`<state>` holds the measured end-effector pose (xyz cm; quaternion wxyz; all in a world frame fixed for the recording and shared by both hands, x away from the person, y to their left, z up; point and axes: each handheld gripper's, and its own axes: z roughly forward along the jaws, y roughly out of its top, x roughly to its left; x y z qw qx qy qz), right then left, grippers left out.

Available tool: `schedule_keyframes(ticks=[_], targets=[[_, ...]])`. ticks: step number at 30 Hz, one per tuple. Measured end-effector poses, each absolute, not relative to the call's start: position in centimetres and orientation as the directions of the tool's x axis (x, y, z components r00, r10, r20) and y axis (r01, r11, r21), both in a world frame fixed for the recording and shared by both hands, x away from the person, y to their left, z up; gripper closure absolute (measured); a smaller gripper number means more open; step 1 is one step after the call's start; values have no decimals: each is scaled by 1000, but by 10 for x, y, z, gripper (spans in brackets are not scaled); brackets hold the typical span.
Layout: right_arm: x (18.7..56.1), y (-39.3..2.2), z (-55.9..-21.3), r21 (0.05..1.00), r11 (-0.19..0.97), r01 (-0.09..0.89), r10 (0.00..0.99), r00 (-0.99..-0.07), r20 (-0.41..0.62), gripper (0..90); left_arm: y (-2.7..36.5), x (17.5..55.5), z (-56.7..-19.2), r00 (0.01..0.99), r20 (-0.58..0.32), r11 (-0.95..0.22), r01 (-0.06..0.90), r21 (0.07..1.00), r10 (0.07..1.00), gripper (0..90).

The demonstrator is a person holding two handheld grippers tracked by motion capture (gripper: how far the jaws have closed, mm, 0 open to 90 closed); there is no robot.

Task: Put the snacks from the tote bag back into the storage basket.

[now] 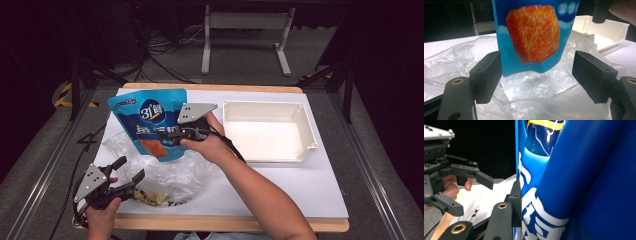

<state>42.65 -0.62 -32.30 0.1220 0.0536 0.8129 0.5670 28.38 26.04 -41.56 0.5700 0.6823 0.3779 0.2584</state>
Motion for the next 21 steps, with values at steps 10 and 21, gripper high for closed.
schedule_keyframes(ticks=[10, 21], targets=[[429, -10, -307, 940, 341, -27, 231, -966, -112, 624, 261, 284, -416, 581, -80, -63, 223, 973, 810, 247], [429, -25, -291, 951, 309, -33, 233, -966, -109, 624, 261, 284, -416, 579, -82, -61, 224, 973, 811, 247]])
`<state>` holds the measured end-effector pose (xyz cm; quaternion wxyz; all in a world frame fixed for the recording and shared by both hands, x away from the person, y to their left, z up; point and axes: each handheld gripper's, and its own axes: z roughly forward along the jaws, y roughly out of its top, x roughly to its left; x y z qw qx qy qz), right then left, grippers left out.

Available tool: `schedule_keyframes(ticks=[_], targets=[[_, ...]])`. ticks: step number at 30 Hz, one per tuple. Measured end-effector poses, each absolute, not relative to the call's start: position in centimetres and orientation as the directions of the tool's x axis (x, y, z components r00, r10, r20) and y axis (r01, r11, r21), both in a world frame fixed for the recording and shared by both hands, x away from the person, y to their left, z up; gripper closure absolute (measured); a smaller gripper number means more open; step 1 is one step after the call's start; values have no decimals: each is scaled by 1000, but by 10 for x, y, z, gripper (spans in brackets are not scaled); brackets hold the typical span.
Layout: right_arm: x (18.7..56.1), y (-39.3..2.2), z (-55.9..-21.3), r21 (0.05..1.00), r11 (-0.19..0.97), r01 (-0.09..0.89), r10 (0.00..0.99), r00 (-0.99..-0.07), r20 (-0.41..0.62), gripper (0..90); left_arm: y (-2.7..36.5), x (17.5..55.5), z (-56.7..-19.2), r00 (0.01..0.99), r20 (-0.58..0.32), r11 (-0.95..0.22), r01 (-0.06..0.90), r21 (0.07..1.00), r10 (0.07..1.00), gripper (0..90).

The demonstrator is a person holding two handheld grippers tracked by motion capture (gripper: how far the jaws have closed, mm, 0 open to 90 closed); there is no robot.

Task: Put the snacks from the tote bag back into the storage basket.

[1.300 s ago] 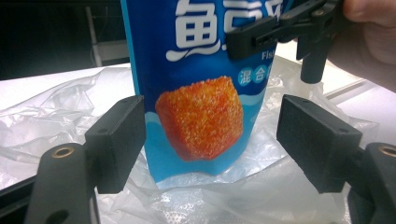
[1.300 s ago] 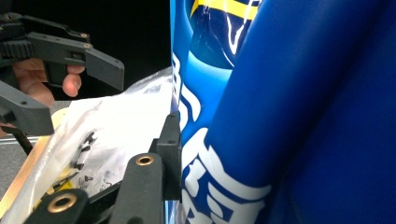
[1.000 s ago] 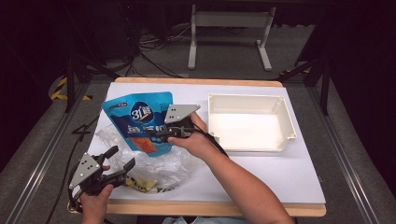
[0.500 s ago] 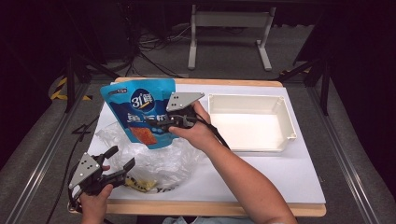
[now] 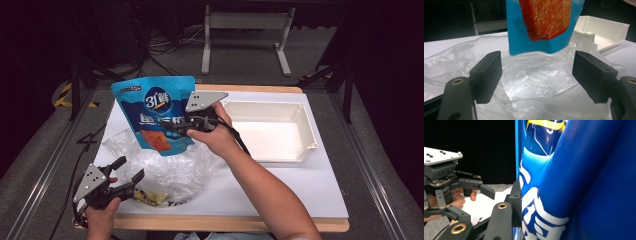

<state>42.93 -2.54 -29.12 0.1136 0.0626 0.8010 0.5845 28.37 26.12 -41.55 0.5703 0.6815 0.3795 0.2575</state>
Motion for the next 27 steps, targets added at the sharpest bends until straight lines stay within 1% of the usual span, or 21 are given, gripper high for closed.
schedule_keyframes(ticks=[9, 16, 22, 27], targets=[[431, -56, -273, 950, 312, -29, 258, -959, -114, 624, 261, 284, -415, 584, -79, -72, 231, 970, 808, 247], [433, -79, -265, 948, 318, -25, 303, -945, -127, 623, 261, 284, -415, 582, -81, -71, 234, 970, 809, 247], [439, -113, -252, 944, 328, -19, 357, -923, -142, 623, 261, 285, -416, 580, -80, -73, 236, 969, 811, 247], [442, -131, -249, 944, 330, -8, 392, -908, -145, 623, 260, 285, -416, 579, -83, -65, 230, 971, 811, 247]])
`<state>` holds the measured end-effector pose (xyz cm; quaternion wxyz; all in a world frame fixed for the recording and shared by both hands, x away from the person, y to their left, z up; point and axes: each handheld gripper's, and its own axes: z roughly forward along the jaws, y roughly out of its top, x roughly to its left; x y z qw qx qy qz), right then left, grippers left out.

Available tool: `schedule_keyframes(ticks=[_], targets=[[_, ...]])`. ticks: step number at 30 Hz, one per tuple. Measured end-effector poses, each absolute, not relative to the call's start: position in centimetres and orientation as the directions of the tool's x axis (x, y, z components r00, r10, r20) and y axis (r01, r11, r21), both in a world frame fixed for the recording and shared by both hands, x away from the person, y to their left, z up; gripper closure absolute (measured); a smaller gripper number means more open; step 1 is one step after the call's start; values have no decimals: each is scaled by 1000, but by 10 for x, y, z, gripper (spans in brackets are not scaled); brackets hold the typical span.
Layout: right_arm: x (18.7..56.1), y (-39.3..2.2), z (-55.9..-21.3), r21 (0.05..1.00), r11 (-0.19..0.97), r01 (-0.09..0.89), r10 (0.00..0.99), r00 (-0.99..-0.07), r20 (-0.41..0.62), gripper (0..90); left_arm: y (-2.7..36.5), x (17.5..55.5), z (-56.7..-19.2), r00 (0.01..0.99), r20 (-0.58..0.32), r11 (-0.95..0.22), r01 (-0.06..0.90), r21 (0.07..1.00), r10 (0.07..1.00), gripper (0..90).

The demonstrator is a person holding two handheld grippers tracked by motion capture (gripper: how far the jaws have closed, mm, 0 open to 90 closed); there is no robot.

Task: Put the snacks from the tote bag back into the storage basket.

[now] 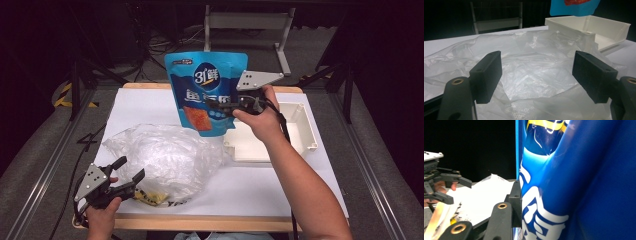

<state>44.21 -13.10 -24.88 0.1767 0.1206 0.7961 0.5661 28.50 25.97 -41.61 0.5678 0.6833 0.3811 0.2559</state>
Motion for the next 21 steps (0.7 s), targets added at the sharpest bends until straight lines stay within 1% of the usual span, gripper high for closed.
schedule_keyframes(ticks=[7, 21], targets=[[445, -159, -243, 937, 350, -3, 433, -886, -165, 623, 260, 285, -417, 578, -84, -67, 235, 970, 812, 247], [450, -215, -233, 944, 328, 39, 538, -829, -153, 623, 259, 287, -417, 573, -84, -64, 234, 970, 815, 247]])
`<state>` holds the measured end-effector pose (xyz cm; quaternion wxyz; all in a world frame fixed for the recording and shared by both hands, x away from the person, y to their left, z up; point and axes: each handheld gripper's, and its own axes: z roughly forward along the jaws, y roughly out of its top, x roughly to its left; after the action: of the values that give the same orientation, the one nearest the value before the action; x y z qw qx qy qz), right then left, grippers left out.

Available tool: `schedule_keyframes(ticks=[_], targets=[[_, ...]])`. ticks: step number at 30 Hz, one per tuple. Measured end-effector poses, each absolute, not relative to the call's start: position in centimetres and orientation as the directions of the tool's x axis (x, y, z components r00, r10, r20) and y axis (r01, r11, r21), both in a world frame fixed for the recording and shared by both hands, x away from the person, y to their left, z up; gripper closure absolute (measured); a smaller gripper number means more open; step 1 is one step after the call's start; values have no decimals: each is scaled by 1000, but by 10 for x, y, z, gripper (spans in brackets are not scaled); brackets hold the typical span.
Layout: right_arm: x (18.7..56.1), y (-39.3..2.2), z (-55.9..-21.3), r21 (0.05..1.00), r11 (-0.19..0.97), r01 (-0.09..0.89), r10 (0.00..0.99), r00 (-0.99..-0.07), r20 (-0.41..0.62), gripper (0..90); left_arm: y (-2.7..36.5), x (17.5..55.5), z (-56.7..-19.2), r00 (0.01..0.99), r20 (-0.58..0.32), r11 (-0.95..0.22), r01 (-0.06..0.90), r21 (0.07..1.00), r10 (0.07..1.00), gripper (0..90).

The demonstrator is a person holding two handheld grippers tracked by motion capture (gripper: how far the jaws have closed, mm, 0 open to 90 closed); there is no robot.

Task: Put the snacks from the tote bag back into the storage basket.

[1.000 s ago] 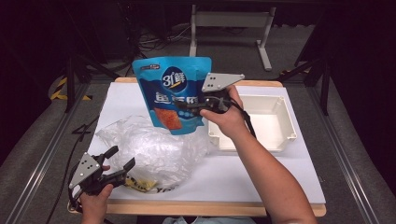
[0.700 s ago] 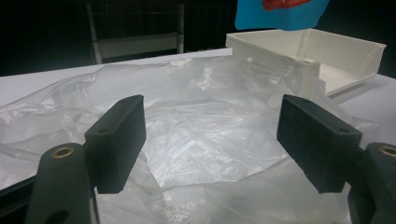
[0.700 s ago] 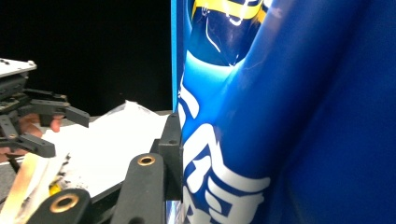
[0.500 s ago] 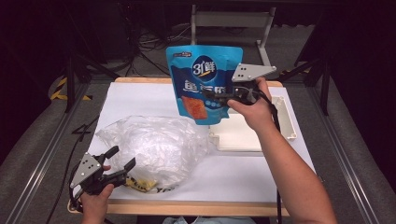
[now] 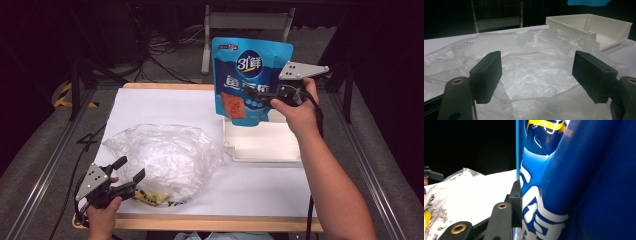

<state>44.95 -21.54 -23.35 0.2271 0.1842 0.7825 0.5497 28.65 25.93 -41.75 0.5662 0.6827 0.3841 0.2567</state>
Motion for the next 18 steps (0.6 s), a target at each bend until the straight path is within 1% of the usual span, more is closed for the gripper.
schedule_keyframes(ticks=[4, 9, 18], targets=[[451, -225, -233, 945, 324, 46, 550, -822, -149, 623, 259, 286, -417, 573, -85, -63, 233, 970, 815, 247], [458, -247, -237, 945, 323, 46, 574, -804, -157, 623, 259, 286, -418, 572, -85, -64, 235, 970, 816, 247], [462, -264, -243, 945, 318, 69, 611, -777, -149, 623, 259, 286, -417, 573, -81, -76, 244, 967, 815, 247]])
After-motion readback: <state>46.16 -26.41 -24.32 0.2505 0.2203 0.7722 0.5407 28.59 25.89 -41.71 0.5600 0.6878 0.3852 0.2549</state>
